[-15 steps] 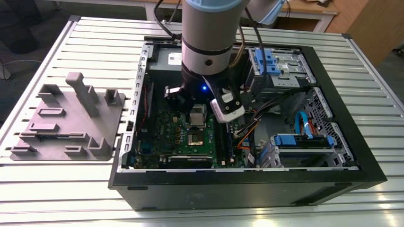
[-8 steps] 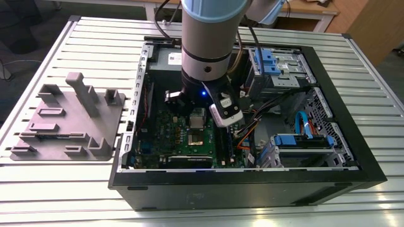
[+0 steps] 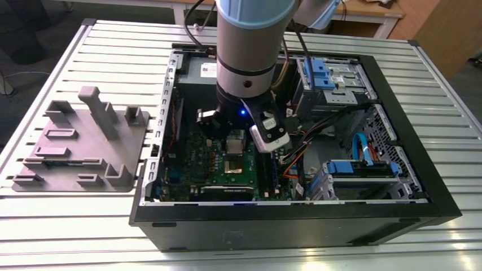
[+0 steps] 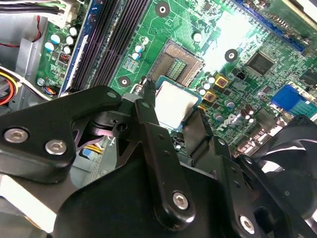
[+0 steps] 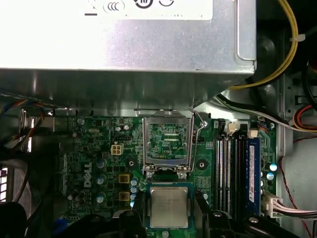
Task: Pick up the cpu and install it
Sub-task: 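Place the cpu into insertion slot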
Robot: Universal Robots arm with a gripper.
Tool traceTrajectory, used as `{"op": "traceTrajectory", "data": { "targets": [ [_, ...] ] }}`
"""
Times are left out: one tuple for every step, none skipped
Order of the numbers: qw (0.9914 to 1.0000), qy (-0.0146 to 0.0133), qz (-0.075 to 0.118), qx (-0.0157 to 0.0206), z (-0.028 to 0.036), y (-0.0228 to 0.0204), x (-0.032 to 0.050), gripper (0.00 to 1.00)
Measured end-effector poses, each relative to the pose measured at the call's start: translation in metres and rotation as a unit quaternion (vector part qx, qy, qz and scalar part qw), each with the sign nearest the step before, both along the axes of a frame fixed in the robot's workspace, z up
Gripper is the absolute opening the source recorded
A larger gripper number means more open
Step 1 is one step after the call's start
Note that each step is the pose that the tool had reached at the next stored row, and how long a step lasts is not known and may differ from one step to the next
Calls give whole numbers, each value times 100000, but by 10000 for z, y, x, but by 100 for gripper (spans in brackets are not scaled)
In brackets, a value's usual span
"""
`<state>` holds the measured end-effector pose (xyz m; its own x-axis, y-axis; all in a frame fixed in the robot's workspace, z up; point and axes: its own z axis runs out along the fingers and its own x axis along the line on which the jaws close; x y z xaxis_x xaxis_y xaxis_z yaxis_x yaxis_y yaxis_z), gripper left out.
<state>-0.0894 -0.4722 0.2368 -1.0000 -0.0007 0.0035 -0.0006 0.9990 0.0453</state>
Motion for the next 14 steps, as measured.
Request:
{"op": "traceTrajectory", "data": {
  "targets": [
    [100000, -1, -1, -1, 0, 0, 0, 47],
    [100000, -3, 0, 3, -3, 0, 0, 47],
    [100000, -7, -4, 11, -6, -1, -1, 47],
    [100000, -5, -9, 7, -10, -4, -1, 47],
    [100000, 1, -3, -6, -13, -10, 0, 47],
    [100000, -3, 1, 2, -18, -17, 0, 47],
    [100000, -1, -1, -11, -55, -71, 0, 47],
    [100000, -2, -4, -17, -63, -75, 0, 47],
    [100000, -1, -11, -29, -72, -79, -1, 47],
    [100000, -2, -14, -34, -81, -84, 0, 47],
    [100000, 1, -28, -38, -90, -90, 0, 47],
    [100000, -3, -56, -32, -99, -93, -1, 47],
    [100000, -3, -65, -35, -103, -93, -1, 47],
    [100000, 3, -69, -46, -104, -93, -1, 47]
  ]
}}
